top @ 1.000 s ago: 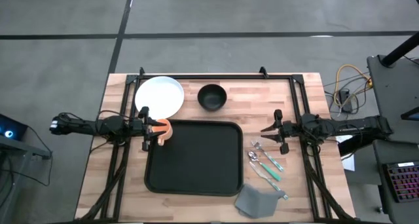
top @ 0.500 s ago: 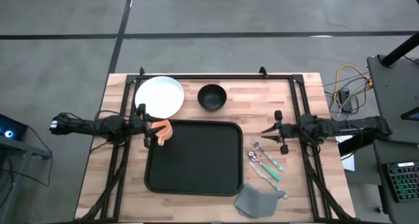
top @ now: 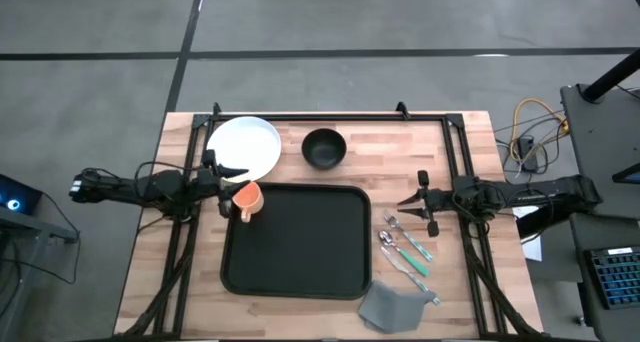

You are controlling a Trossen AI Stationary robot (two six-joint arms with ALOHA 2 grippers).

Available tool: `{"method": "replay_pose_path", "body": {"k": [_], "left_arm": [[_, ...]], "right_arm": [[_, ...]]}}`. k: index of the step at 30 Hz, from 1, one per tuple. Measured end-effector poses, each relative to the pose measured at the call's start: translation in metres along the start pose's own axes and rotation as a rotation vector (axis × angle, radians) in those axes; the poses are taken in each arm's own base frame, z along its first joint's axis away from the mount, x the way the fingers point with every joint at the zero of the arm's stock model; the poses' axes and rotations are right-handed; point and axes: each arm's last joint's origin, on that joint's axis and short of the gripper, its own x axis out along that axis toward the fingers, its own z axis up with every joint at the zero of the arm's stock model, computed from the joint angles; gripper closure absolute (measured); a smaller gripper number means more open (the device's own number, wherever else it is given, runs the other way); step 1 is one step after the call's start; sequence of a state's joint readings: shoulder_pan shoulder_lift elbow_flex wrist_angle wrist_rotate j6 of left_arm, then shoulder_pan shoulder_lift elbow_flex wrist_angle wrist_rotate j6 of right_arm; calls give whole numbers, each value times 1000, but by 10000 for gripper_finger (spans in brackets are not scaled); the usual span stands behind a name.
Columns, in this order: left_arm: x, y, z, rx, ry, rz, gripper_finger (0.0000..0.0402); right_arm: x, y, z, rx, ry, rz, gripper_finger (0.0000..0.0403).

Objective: Set up tray
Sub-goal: Put the white plate on the black serving tray

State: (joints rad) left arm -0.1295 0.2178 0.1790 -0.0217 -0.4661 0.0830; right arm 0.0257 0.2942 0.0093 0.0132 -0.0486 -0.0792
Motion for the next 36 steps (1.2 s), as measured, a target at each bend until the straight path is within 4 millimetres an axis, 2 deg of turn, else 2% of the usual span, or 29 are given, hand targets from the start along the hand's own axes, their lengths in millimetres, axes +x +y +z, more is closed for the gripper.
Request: {"method": "replay_pose_path", "body": {"k": [8,12,15,20,24,27,36], "left_arm": [[10,-3,19,4,183,28,285],[16,-3,41,-33,283,54,285],[22,0,59,-77,369,137,285],[39,0,77,-96,484,210,285],[61,0,81,-93,549,263,285],[79,2,74,-118,631,286,285],[134,26,61,-189,840,364,285]], "right_arm": [[0,0,0,0,2,0,335],[0,0,0,0,2,0,335],[0,0,0,1,2,1,335],[0,0,0,1,2,1,335],[0,0,0,1,2,1,335],[0,0,0,1,2,1,335],[0,0,0,1,2,1,335]]}}
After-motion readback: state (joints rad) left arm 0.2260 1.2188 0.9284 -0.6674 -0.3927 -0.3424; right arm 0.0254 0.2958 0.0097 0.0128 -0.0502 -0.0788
